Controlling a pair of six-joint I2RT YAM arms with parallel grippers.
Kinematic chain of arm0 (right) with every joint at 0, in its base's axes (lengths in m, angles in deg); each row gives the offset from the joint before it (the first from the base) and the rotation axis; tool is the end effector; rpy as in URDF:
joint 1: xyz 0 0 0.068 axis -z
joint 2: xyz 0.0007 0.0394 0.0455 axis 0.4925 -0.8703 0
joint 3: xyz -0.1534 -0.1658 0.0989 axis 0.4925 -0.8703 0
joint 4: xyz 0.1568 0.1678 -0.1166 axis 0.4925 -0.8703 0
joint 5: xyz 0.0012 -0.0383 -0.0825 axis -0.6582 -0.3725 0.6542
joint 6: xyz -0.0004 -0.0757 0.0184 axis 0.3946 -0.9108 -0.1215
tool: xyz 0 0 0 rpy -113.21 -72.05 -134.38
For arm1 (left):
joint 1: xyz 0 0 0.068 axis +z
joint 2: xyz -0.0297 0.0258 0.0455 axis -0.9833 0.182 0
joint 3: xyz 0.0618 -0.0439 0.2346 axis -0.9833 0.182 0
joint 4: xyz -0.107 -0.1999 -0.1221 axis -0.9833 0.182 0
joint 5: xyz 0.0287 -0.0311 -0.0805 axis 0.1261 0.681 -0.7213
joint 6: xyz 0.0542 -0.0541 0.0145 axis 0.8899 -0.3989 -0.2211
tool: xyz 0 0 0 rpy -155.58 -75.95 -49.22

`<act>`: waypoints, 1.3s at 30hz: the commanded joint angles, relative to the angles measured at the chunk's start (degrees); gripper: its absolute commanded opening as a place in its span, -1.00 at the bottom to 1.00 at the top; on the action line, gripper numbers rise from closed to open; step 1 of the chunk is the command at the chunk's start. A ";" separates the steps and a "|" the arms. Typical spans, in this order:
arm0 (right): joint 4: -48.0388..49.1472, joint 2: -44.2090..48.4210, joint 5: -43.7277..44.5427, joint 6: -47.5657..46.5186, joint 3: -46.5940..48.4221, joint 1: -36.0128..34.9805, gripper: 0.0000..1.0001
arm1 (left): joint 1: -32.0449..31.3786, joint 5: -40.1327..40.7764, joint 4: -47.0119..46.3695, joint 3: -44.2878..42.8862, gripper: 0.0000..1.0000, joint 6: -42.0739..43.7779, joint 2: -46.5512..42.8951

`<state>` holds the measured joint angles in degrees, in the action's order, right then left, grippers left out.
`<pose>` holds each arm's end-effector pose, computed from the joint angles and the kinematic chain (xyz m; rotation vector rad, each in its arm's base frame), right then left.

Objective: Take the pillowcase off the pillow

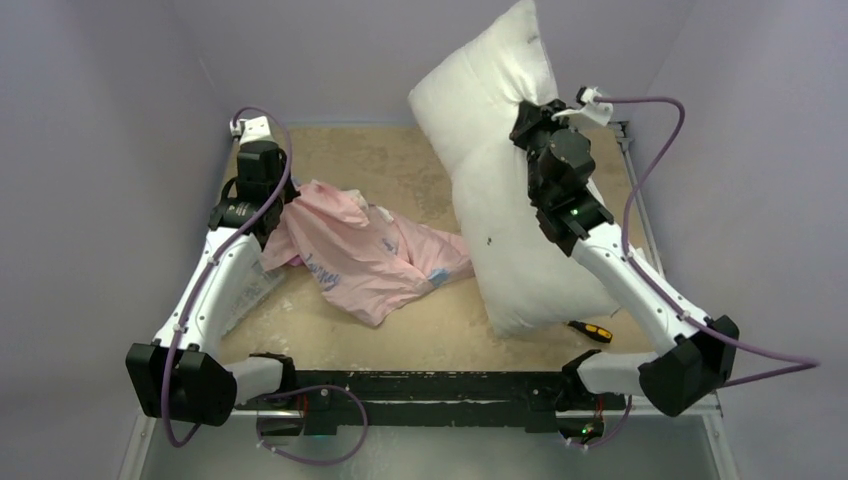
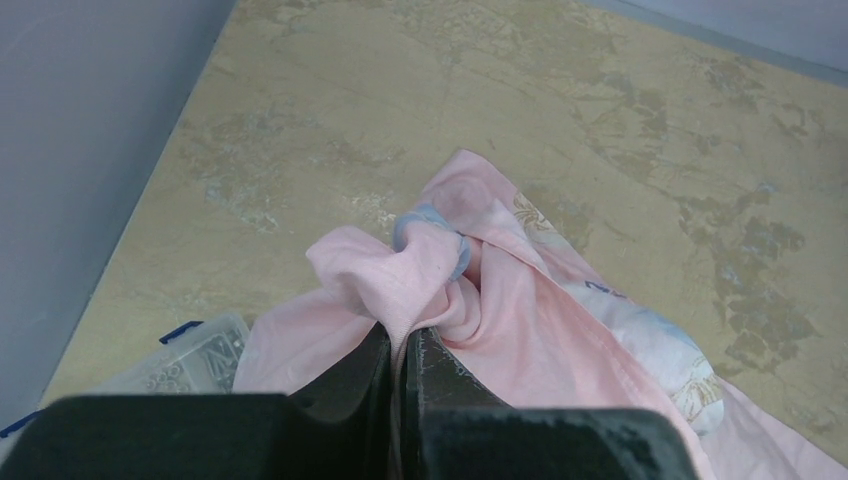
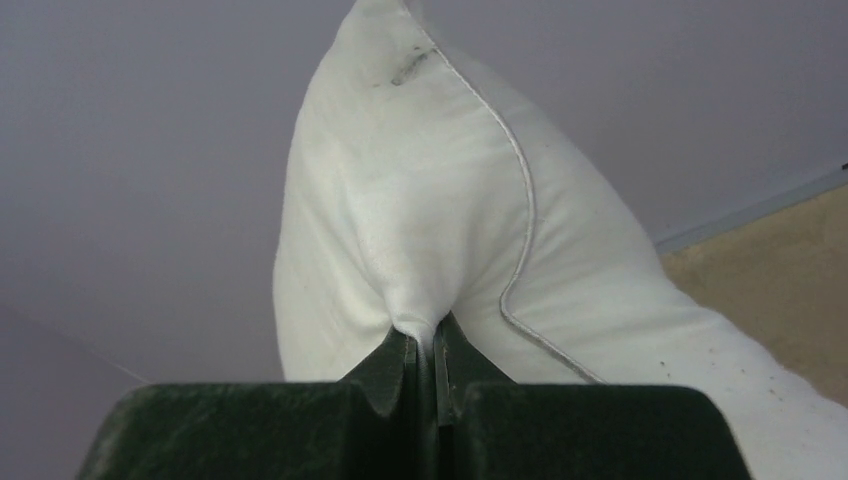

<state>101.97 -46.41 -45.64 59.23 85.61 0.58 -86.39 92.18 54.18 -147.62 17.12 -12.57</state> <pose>0.2926 0.1181 0.4087 0.4865 1.3498 0.3794 0.3010 -0.0124 0.3087 -0.4364 2.0143 0.0994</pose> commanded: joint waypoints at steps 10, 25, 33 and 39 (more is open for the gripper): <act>10.78 -17.01 -10.78 10.29 6.92 7.09 -1.00 | 0.28 -6.08 -1.97 -1.68 -0.03 1.26 -2.80; 5.91 -32.32 -18.60 5.01 17.01 12.37 0.26 | 0.28 -13.66 -5.33 0.05 0.42 2.05 -7.28; 0.38 -16.65 -13.06 7.01 11.94 12.33 0.97 | 0.21 -16.01 -5.86 0.69 0.49 1.67 -9.95; -6.96 -1.43 -1.46 8.62 6.49 12.40 0.98 | 0.08 -17.09 -6.49 3.00 0.52 0.89 -16.21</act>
<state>100.33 -55.53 -56.77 66.16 94.66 12.75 -86.39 76.68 50.33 -146.16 18.13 -23.60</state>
